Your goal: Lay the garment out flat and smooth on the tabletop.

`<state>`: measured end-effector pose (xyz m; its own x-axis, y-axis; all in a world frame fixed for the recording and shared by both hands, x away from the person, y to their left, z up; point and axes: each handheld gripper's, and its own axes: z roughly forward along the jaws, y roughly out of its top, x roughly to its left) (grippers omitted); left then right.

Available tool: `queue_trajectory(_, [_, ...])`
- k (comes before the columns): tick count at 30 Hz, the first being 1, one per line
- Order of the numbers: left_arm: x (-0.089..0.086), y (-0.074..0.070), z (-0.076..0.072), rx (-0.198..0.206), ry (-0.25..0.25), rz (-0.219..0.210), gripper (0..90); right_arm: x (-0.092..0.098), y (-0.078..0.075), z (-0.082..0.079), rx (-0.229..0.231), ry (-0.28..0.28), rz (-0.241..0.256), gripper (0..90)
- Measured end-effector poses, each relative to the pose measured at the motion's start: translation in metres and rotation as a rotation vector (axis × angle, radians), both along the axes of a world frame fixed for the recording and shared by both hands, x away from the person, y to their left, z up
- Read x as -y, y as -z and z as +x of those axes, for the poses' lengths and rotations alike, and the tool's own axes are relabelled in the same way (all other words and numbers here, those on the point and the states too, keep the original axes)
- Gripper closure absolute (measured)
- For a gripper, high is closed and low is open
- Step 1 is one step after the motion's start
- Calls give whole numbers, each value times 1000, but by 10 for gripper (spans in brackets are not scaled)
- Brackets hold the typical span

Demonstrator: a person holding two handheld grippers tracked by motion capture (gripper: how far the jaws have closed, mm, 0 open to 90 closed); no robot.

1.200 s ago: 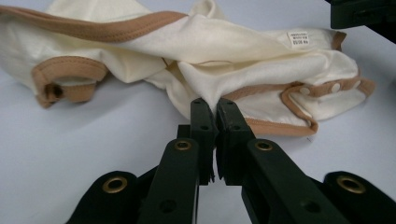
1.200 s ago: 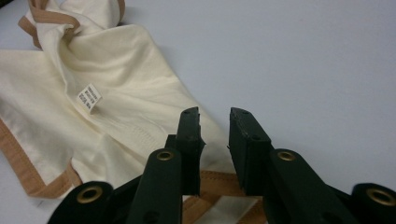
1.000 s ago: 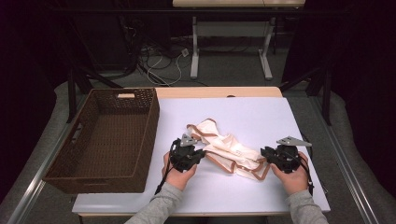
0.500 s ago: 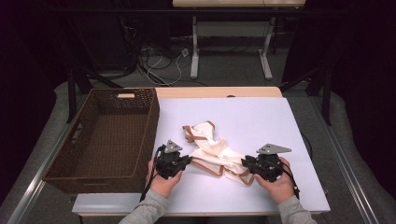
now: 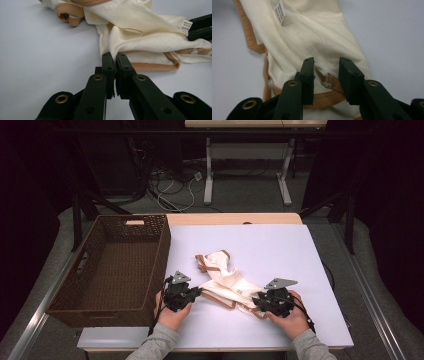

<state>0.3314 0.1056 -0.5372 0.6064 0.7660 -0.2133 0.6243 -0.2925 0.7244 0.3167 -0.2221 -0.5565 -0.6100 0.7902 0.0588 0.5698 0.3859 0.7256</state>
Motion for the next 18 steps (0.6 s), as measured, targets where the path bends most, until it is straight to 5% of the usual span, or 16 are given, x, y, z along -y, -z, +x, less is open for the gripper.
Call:
queue_trajectory(7, [-2, 0, 2, 4, -5, 2, 869, -2, 1, -1, 33, -1, -60, 753])
queue_trajectory(18, [-7, -3, 2, 10, -14, -4, 869, 9, -10, 0, 23, 13, 27, 847])
